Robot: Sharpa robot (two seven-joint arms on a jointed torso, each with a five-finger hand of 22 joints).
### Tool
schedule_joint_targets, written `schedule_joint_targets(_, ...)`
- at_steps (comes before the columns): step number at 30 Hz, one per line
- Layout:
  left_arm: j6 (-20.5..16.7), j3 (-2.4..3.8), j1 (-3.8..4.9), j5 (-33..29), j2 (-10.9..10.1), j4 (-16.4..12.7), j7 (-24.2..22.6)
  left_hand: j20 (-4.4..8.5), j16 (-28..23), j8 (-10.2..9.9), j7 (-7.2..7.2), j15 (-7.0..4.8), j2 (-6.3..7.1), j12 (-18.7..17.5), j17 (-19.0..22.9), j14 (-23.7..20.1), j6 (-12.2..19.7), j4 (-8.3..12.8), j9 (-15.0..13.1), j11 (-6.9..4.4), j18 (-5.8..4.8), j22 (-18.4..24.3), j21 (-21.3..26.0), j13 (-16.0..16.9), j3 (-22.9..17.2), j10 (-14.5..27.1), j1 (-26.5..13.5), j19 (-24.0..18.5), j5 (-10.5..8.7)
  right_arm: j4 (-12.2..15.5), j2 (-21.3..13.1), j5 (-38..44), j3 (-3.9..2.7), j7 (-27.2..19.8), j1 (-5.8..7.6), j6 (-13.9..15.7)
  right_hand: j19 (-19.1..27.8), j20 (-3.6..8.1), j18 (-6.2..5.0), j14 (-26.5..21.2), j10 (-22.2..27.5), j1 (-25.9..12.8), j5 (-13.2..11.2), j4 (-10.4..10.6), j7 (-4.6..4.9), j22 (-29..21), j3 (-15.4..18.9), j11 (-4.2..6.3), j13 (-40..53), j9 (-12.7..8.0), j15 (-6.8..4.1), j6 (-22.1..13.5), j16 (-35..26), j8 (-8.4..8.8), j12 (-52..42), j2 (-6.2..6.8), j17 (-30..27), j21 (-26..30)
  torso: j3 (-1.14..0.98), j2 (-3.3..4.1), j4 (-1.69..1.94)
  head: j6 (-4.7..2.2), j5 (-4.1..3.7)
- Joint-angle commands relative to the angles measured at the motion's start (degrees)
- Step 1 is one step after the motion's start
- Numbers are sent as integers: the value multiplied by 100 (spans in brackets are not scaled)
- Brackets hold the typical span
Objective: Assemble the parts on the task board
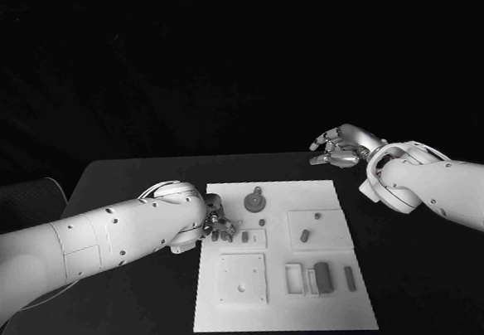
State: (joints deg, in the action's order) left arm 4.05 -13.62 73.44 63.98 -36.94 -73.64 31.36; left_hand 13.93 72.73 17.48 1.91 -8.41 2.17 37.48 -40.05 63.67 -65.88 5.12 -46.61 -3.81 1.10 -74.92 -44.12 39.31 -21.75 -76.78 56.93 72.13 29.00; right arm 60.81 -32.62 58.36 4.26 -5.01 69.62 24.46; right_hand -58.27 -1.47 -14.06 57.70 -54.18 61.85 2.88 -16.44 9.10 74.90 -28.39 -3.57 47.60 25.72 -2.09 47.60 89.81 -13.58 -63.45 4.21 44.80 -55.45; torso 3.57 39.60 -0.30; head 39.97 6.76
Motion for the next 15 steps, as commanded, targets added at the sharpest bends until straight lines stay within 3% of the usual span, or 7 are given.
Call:
schedule_joint_targets(1, 61, 3, 0, 42, 8, 4, -23, 72, 30, 20, 2, -116, 0, 39, -5, 86, -34, 1106, -10, -38, 294, -114, -32, 9, -1144, -19, 49, 29, 25, -1, 7, 34, 0, -18, 1, -64, 4, 37, -94, 37, 6, -65, 7, 0, 113, 28, -9, -21, -8, -6, -17, -82, 8, -22, -32, -6, -10, 24, -4, 2, -4, -13, 10)
schedule_joint_targets(15, 77, 3, 0, 43, 21, 4, -24, 73, 33, 21, 2, -117, 0, 42, -5, 87, -34, 1102, -13, -39, 293, -114, -36, 10, -1144, -20, 47, 31, 28, 1, 5, 34, 0, -19, 1, -68, 4, 37, -94, 37, 5, -73, 7, 4, 113, 28, -9, -22, -10, -8, -16, -81, 8, -23, -33, -9, -10, 24, -9, 2, -4, -6, 17)
